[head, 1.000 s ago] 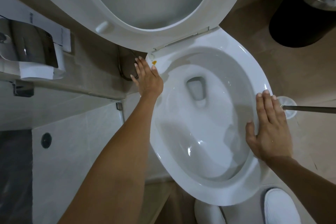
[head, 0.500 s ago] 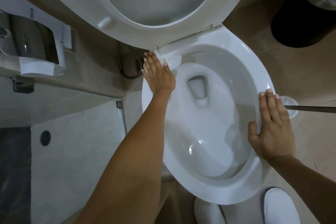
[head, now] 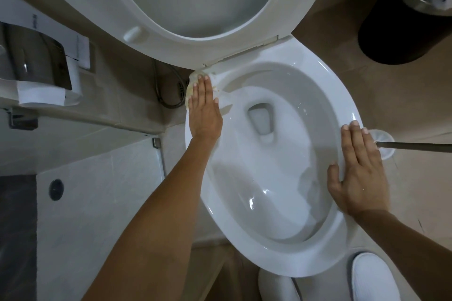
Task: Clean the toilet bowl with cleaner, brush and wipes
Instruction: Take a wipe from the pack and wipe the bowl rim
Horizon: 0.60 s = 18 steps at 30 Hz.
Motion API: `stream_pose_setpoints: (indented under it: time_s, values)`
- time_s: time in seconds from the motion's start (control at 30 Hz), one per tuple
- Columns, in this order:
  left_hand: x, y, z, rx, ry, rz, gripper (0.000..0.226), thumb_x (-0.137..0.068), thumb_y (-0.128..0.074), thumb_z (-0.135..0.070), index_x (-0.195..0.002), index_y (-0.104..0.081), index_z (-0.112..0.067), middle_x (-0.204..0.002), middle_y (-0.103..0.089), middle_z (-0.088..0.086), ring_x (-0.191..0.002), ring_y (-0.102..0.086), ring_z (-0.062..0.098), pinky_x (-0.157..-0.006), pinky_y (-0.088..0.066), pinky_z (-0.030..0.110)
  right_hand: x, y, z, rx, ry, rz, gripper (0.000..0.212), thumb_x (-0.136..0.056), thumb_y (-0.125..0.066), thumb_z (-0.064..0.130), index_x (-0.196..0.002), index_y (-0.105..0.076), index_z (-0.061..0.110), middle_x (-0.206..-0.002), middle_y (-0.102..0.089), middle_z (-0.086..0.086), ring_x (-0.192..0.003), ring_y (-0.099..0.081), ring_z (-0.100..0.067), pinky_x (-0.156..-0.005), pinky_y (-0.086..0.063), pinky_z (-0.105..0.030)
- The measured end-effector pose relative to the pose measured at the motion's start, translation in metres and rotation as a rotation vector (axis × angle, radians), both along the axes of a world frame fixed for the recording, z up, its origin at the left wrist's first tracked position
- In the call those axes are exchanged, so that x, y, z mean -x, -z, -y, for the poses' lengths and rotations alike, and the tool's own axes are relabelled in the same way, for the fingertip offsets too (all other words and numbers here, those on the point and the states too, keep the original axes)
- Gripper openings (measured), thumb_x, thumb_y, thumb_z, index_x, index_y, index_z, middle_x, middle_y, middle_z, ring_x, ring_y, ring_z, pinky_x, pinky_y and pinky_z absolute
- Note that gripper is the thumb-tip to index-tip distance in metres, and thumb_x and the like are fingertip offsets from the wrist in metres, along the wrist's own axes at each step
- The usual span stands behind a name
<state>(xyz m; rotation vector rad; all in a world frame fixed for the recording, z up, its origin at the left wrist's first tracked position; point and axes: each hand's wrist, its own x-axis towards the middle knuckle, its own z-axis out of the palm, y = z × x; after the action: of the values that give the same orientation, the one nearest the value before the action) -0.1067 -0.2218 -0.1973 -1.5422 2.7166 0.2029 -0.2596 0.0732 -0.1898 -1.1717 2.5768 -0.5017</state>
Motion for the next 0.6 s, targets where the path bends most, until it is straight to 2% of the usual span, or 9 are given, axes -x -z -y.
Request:
stream_pose_setpoints:
  time_s: [0.13, 0.2, 0.43, 0.6]
  values:
    - [-0.008, 0.001, 0.013, 0.052, 0.163, 0.029, 0.079, -0.090, -0.040, 0.010, -0.151, 0.003, -0.014, -0.160, 0.001, 0.001, -0.147, 0.001, 0.018, -0.118, -0.004, 0.032, 0.000, 0.000, 0.000, 0.002, 0.002, 0.003, 0.075, -0.083, -0.041, 0.027, -0.152, -0.019, 0.008, -0.160, -0.013, -0.007, -0.147, -0.012, -0.023, -0.118, -0.019, -0.046]
    - [-0.009, -0.001, 0.017, 0.019, 0.229, 0.040, 0.088, -0.083, -0.043, 0.017, -0.151, 0.002, -0.015, -0.160, 0.000, 0.001, -0.147, 0.000, 0.019, -0.118, -0.006, 0.034, 0.000, 0.000, 0.000, 0.002, 0.004, 0.003, 0.075, -0.083, -0.042, 0.026, -0.152, -0.019, 0.008, -0.160, -0.014, -0.007, -0.147, -0.012, -0.023, -0.118, -0.019, -0.046]
    - [-0.004, -0.008, 0.030, -0.029, 0.449, 0.119, 0.094, -0.074, -0.037, 0.022, -0.151, 0.003, -0.014, -0.160, 0.002, 0.003, -0.147, 0.004, 0.020, -0.118, -0.003, 0.036, 0.000, 0.000, 0.000, -0.003, 0.003, -0.003, 0.074, -0.084, -0.042, 0.027, -0.152, -0.019, 0.007, -0.160, -0.014, -0.008, -0.147, -0.010, -0.022, -0.120, -0.013, -0.039]
    - [0.021, -0.019, 0.045, -0.041, 0.626, 0.198, 0.094, -0.071, -0.035, 0.023, -0.151, 0.000, -0.011, -0.159, 0.003, 0.007, -0.147, 0.003, 0.023, -0.120, -0.001, 0.036, 0.000, 0.001, 0.000, -0.007, 0.003, 0.001, 0.074, -0.083, -0.038, 0.029, -0.152, -0.019, 0.007, -0.160, -0.013, -0.007, -0.147, -0.009, -0.021, -0.119, -0.017, -0.043]
